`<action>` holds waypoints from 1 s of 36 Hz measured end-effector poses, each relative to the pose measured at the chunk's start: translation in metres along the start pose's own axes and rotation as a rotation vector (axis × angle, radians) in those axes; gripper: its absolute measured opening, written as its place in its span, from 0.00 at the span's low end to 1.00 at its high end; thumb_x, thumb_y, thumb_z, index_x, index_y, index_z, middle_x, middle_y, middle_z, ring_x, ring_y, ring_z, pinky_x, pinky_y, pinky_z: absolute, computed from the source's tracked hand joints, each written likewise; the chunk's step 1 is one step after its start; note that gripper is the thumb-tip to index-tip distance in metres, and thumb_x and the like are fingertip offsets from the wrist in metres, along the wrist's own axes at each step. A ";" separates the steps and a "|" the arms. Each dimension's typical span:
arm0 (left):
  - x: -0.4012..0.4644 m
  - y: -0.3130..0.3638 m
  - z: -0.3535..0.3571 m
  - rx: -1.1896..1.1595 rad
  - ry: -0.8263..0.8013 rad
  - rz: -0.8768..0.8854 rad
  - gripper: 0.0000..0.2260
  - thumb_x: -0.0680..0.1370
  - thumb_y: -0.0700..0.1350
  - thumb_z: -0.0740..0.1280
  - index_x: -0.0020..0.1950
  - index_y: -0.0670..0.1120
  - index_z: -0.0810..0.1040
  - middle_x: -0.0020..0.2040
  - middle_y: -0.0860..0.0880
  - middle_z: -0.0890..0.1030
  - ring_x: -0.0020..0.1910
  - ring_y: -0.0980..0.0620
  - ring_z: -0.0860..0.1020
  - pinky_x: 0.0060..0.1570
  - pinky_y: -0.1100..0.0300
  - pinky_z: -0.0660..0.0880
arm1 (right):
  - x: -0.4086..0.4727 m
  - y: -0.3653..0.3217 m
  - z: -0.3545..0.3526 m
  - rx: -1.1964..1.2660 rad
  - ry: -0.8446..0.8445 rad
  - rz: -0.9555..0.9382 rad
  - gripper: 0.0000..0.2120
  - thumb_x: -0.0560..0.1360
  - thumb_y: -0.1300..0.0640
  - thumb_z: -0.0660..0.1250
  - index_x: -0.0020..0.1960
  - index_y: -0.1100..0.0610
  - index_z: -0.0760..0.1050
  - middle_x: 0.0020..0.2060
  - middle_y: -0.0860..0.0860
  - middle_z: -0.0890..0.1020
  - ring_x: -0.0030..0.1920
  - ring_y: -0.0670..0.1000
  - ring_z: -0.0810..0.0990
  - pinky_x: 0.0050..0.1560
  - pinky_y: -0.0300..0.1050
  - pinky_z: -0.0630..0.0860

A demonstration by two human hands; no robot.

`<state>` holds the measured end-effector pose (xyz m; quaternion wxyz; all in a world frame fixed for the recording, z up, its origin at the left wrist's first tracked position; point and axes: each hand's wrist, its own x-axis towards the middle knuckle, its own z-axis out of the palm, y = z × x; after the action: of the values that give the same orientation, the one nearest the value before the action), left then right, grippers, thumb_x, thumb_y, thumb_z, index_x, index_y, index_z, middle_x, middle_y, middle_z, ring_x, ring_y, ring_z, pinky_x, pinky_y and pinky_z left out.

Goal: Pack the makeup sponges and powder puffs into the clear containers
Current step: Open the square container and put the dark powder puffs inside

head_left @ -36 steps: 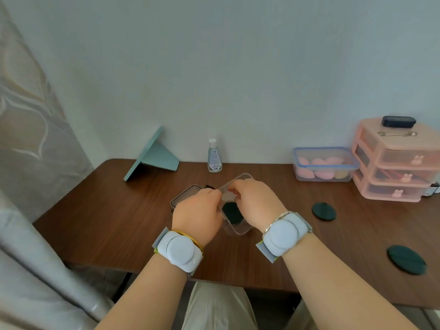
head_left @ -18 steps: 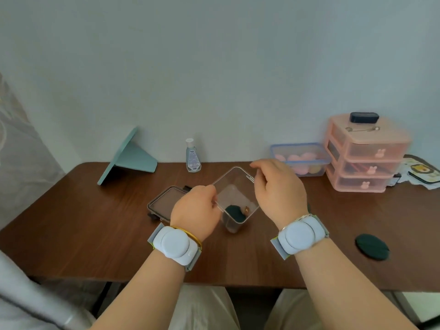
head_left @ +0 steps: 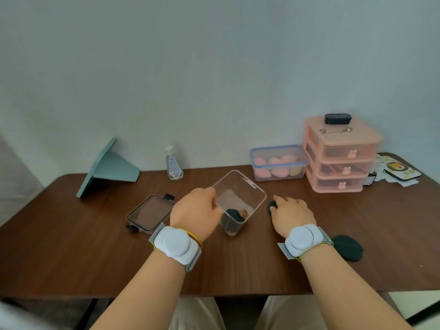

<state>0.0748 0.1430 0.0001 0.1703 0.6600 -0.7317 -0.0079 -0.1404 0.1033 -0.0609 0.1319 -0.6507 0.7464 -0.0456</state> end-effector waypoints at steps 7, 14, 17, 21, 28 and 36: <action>0.002 -0.001 -0.001 0.030 -0.022 -0.003 0.03 0.78 0.48 0.62 0.48 0.51 0.75 0.45 0.51 0.77 0.40 0.54 0.76 0.37 0.65 0.70 | -0.002 -0.003 -0.003 0.048 0.134 -0.016 0.18 0.80 0.49 0.58 0.69 0.52 0.68 0.63 0.55 0.70 0.62 0.57 0.71 0.56 0.50 0.72; 0.003 0.002 -0.002 0.039 -0.013 -0.012 0.03 0.78 0.47 0.62 0.48 0.51 0.74 0.44 0.51 0.78 0.40 0.53 0.76 0.36 0.63 0.71 | -0.011 -0.011 -0.036 0.097 0.451 -0.131 0.13 0.80 0.52 0.58 0.59 0.52 0.78 0.52 0.53 0.79 0.52 0.56 0.76 0.47 0.49 0.74; 0.003 0.005 -0.001 0.033 -0.021 -0.017 0.04 0.78 0.48 0.62 0.49 0.51 0.75 0.45 0.51 0.77 0.40 0.52 0.77 0.38 0.62 0.74 | -0.020 -0.020 -0.057 0.201 0.653 -0.250 0.11 0.79 0.52 0.60 0.55 0.52 0.80 0.45 0.52 0.81 0.47 0.53 0.77 0.42 0.45 0.74; 0.001 0.007 -0.001 0.032 -0.033 -0.003 0.04 0.78 0.48 0.61 0.49 0.50 0.75 0.45 0.51 0.77 0.40 0.53 0.76 0.37 0.63 0.71 | -0.032 -0.037 -0.071 0.369 0.697 -0.443 0.10 0.78 0.51 0.64 0.55 0.51 0.81 0.44 0.49 0.82 0.45 0.50 0.78 0.44 0.48 0.77; -0.003 0.006 -0.006 0.030 -0.038 0.005 0.03 0.79 0.47 0.61 0.49 0.50 0.73 0.45 0.50 0.77 0.40 0.53 0.75 0.37 0.63 0.70 | -0.038 -0.059 -0.044 0.158 0.389 -0.512 0.12 0.80 0.48 0.59 0.59 0.47 0.76 0.49 0.46 0.82 0.48 0.47 0.79 0.45 0.42 0.75; -0.007 -0.001 -0.008 0.018 -0.054 -0.016 0.04 0.78 0.48 0.61 0.48 0.51 0.75 0.44 0.51 0.77 0.40 0.53 0.76 0.40 0.61 0.75 | -0.036 -0.059 -0.032 0.125 0.371 -0.494 0.11 0.80 0.49 0.58 0.57 0.46 0.77 0.46 0.47 0.82 0.47 0.49 0.78 0.42 0.42 0.74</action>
<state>0.0785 0.1518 0.0061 0.1445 0.6669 -0.7307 -0.0208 -0.0877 0.1266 -0.0114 0.0180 -0.7835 0.5729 -0.2401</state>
